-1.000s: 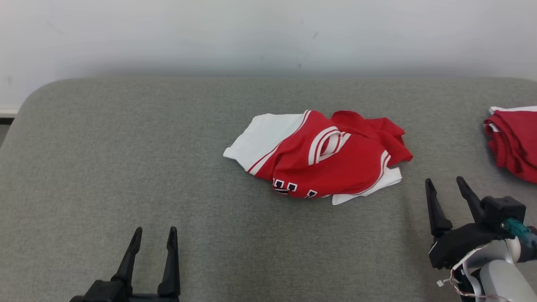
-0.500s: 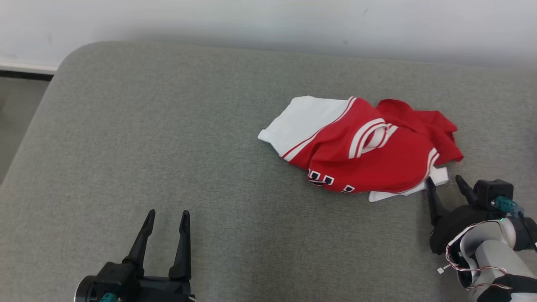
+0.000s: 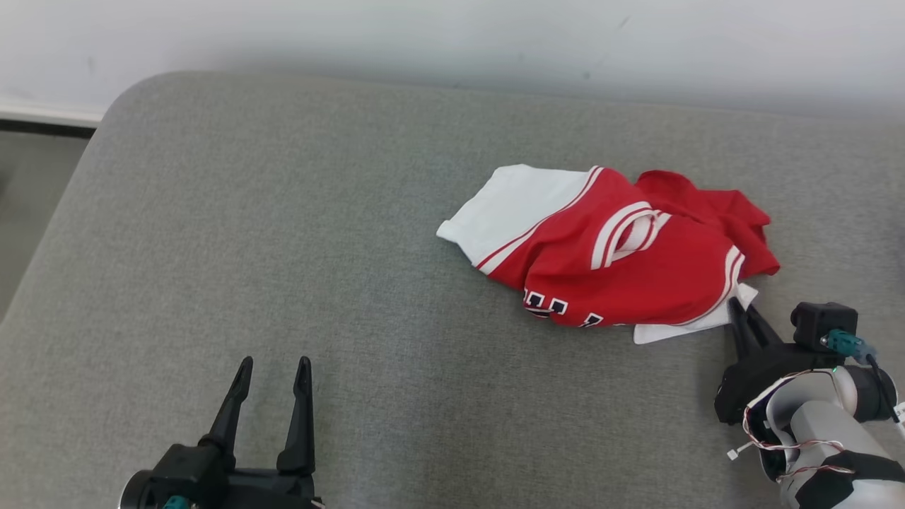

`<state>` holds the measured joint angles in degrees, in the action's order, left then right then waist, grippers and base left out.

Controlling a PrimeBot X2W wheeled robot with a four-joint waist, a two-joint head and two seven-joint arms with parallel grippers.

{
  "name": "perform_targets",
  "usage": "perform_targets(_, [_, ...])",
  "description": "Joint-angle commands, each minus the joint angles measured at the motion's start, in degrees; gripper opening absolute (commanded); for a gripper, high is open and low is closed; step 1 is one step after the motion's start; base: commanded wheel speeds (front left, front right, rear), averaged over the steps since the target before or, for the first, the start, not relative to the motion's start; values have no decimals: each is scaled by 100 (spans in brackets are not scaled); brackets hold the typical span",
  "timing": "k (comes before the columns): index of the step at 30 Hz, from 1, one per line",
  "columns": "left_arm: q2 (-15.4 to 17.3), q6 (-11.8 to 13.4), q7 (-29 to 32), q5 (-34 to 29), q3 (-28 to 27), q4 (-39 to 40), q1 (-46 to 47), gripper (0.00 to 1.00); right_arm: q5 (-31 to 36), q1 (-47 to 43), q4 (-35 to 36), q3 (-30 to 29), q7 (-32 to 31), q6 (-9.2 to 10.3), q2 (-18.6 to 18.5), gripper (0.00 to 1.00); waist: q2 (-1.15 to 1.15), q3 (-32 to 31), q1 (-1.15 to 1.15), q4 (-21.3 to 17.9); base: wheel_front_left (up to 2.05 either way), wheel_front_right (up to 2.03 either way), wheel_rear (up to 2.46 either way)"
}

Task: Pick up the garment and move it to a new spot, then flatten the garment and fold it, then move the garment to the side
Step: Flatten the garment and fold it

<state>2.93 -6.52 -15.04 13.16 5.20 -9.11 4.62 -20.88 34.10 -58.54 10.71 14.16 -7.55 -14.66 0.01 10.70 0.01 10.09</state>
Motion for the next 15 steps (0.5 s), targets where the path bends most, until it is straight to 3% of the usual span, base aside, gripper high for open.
perform_targets(1, [-5, 27, -18, -18, -44, -21, -111, 100, -91, -37, 111, 67, 63, 15, -64, 0, -1, -203, -1, -181, 0, 0, 0])
perform_targets(6, [-6, 26, -19, 18, -81, -31, -213, 100, -229, -185, 685, 384, 101, 15, -196, 0, -1, -472, -1, -345, 0, 0, 0])
perform_targets(15, [-4, 30, -18, 46, -191, -13, -416, 100, -246, -326, 2647, 976, 102, 15, -64, 0, -1, -754, -1, -351, 0, 0, 0])
